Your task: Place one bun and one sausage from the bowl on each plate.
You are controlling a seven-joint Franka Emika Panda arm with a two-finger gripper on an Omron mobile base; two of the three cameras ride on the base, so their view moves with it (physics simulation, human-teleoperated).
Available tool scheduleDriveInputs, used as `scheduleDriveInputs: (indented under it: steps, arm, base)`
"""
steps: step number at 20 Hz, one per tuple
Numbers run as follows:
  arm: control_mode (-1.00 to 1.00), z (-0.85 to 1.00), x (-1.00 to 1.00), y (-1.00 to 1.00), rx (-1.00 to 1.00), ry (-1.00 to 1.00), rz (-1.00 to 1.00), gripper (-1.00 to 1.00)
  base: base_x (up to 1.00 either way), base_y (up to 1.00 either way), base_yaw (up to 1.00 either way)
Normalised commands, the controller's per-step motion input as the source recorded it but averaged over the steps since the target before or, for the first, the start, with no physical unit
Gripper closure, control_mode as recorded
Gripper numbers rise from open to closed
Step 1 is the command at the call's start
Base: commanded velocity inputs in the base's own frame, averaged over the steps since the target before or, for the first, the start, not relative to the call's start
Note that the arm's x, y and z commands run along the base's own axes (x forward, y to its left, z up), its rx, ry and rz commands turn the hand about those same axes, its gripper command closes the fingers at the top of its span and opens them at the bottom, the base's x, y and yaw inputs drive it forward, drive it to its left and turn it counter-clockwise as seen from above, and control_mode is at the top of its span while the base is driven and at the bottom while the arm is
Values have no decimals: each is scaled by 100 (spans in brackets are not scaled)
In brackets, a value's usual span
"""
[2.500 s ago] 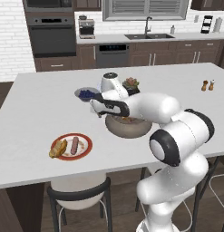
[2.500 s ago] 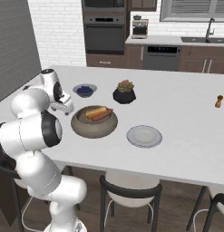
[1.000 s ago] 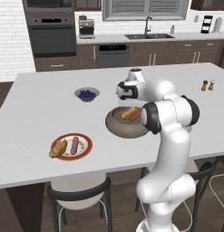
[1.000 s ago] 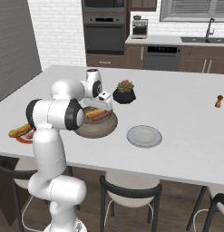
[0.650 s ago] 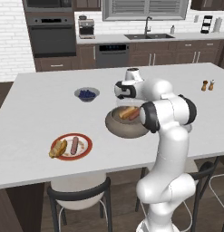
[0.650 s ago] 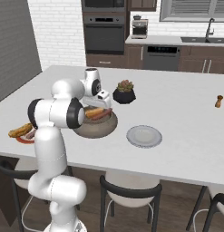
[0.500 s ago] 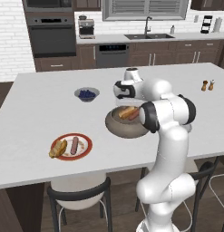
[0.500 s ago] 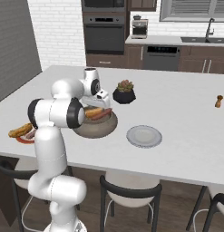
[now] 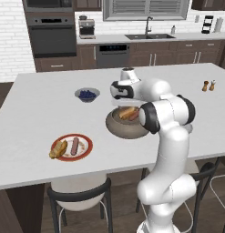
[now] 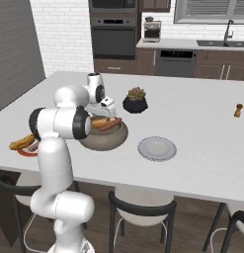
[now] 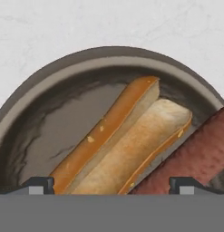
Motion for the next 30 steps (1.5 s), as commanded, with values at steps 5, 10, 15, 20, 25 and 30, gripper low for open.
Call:
scheduleDriveInputs:
  steps: [5, 10, 15, 20, 25, 30]
  arm:
    - [-100, -16, 9, 5, 0, 4, 0, -100]
    - [-100, -40, 0, 0, -4, 11, 0, -100]
    - [-100, -31, -6, 0, -4, 8, 0, -100]
    - [-100, -19, -42, -1, 0, 1, -1, -100]
    - [-100, -3, -38, -3, 0, -2, -1, -100]
    - [-100, 0, -5, 0, 0, -13, 0, -100]
  base:
    - [0, 0, 0]
    - [0, 0, 0]
    - [0, 0, 0]
    - [0, 0, 0]
    - [0, 0, 0]
    - [0, 0, 0]
